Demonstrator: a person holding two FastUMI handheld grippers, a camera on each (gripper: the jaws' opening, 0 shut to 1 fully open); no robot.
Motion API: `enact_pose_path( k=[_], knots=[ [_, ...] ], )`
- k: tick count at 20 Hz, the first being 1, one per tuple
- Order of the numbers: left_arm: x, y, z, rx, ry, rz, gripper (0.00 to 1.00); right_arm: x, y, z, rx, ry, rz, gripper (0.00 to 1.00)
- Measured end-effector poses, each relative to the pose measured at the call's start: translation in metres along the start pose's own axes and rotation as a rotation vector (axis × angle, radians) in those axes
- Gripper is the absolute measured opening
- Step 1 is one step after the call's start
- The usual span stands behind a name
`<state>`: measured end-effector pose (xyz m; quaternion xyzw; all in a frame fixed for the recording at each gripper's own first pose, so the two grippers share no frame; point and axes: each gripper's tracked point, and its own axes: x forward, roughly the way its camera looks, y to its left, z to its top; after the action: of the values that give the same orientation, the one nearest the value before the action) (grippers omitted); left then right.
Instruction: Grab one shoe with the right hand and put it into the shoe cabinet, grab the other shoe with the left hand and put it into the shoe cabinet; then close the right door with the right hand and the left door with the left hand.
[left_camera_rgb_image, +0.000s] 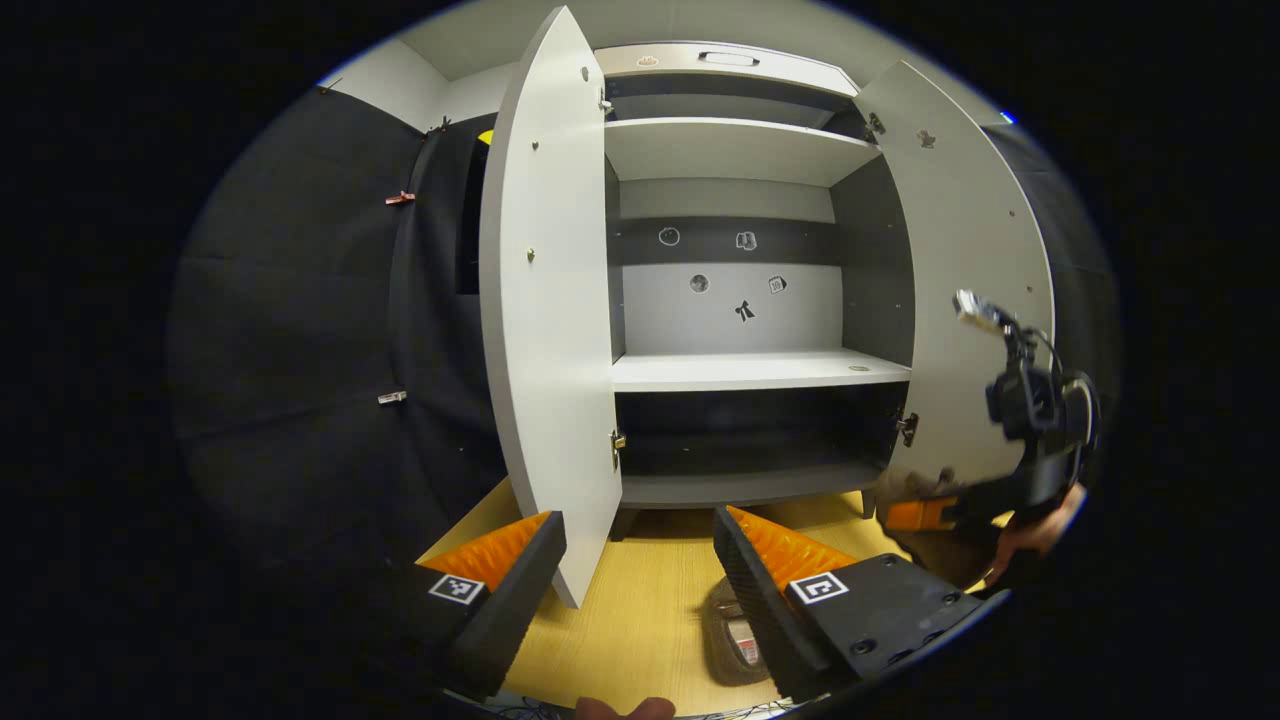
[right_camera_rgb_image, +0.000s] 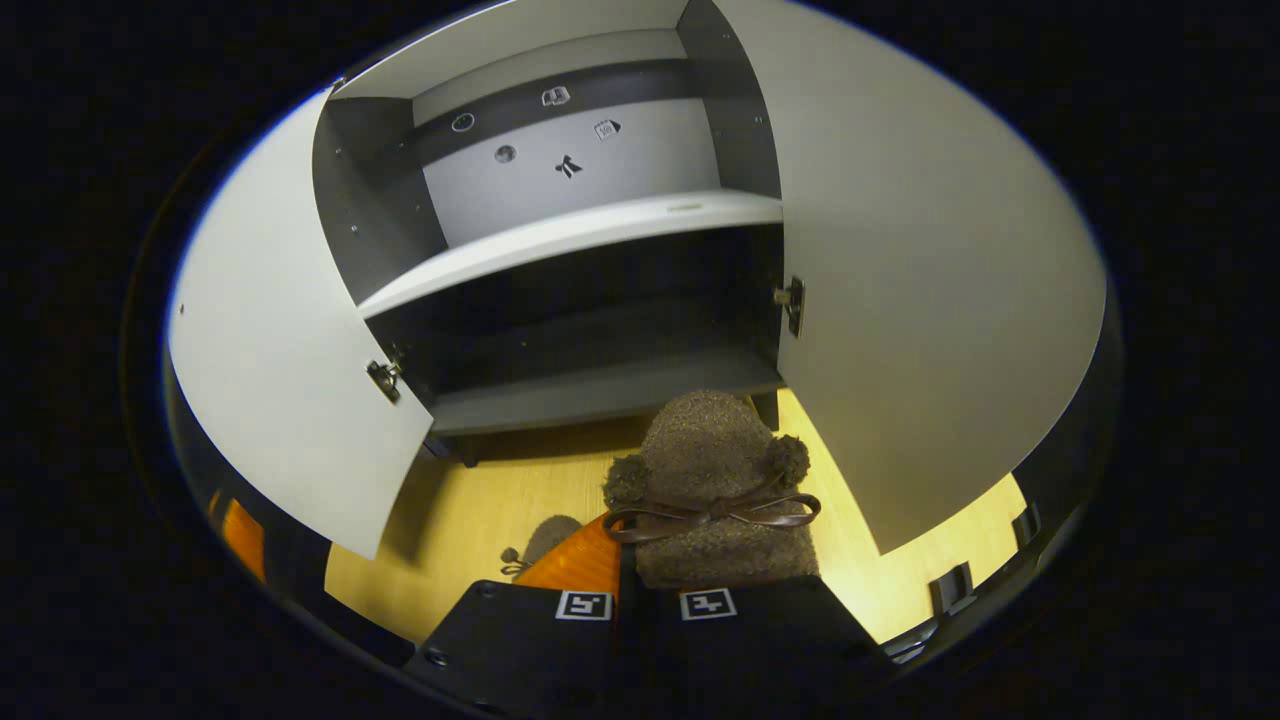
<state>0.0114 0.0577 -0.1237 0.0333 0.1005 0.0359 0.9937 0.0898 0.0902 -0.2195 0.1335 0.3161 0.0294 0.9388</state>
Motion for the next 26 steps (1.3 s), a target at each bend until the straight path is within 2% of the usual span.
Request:
enact_pose_path(
  k=[6,10,14,19,23,26],
  knots=[
    [0.002,-0.008,0.009,-0.006,-0.008,-0.029,0.95,-0.025,0.025,0.082,-0.078,-0.022,0.024,0.10],
    [0.000,-0.021,0.012,-0.019,-0.010,-0.079,0.95,-0.016,0.056,0.151,-0.073,-0.059,0.085,0.10],
    [-0.002,-0.026,0.011,0.002,-0.011,-0.089,0.95,0.022,0.074,0.215,-0.085,-0.101,0.096,0.10],
    [-0.006,-0.028,0.005,-0.021,0.009,-0.084,0.95,0.084,0.090,0.271,-0.060,-0.121,0.109,0.10],
    [-0.006,-0.033,-0.002,-0.034,0.025,-0.080,0.95,0.133,0.090,0.296,-0.045,-0.126,0.095,0.10],
    [-0.004,-0.037,-0.011,-0.047,0.052,-0.070,0.95,0.168,0.088,0.299,-0.037,-0.115,0.083,0.10]
  ],
)
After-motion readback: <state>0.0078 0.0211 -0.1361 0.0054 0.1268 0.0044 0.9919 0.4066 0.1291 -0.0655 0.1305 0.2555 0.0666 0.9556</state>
